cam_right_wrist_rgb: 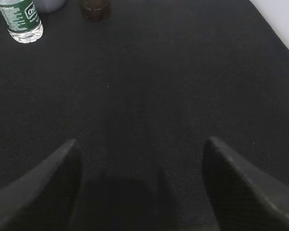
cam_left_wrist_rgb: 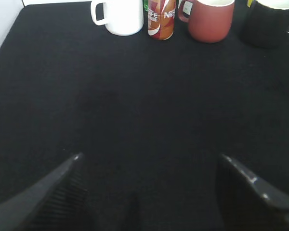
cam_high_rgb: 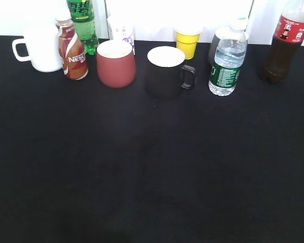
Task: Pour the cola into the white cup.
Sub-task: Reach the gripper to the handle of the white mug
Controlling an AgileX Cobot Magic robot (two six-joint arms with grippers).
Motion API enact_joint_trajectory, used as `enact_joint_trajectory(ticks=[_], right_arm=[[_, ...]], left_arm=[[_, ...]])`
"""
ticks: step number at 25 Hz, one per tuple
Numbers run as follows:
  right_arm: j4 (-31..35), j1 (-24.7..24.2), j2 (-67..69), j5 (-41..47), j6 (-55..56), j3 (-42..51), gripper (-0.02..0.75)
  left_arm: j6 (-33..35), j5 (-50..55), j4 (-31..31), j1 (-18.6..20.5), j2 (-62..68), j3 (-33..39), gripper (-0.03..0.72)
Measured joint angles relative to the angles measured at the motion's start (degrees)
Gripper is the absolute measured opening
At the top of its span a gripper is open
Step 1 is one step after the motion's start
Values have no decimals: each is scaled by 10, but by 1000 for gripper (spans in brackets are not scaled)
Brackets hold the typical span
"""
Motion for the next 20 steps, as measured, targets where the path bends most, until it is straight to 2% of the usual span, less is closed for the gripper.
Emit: enact_joint_trajectory(ticks=[4,6,8,9,10,11,13,16,20], right_arm=[[0,0,0,0,0,0,592],[0,0,0,0,0,0,592],[0,0,0,0,0,0,592],[0,0,0,0,0,0,592],[0,0,0,0,0,0,592],[0,0,0,0,0,0,592],[0,0,0,0,0,0,592],[0,0,0,0,0,0,592],[0,0,0,0,0,0,592]], left_arm=[[0,0,0,0,0,0,619],[0,0,-2,0,0,0,541],[0,-16,-3,0,0,-6,508],[0,-119,-3,0,0,-12,500],[0,-167,2,0,1,-12,498],[0,-293,30,0,29,0,496],[0,-450,45,0,102,36,495],[0,-681,40,0,279,95,491],[0,-917,40,0,584,100,465]])
